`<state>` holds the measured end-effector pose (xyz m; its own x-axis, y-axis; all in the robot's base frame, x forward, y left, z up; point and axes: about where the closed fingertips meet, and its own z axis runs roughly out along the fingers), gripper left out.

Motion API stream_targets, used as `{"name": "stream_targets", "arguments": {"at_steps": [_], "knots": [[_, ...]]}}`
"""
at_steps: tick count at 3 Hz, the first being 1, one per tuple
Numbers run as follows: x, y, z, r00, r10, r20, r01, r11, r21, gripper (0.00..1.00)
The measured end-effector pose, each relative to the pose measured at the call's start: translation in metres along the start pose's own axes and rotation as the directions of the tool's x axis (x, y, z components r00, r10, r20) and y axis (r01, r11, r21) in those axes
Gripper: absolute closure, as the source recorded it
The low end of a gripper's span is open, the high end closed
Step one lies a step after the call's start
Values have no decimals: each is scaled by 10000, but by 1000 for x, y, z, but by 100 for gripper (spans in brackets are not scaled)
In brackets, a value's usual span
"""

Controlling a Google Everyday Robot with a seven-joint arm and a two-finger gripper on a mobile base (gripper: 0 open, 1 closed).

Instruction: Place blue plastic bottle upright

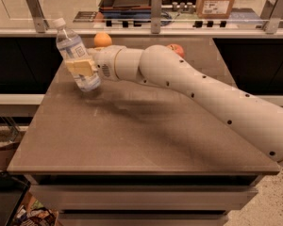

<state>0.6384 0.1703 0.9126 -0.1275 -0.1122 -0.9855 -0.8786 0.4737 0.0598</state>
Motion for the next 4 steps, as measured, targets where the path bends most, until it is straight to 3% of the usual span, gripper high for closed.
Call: {"name": "stream_targets", "arguments": {"at_steps": [2, 4], "knots": [[26, 1, 3, 9976, 638, 265, -638, 9980, 18, 100], [21, 1, 0, 9966, 784, 262, -786, 9969, 78, 100]]}}
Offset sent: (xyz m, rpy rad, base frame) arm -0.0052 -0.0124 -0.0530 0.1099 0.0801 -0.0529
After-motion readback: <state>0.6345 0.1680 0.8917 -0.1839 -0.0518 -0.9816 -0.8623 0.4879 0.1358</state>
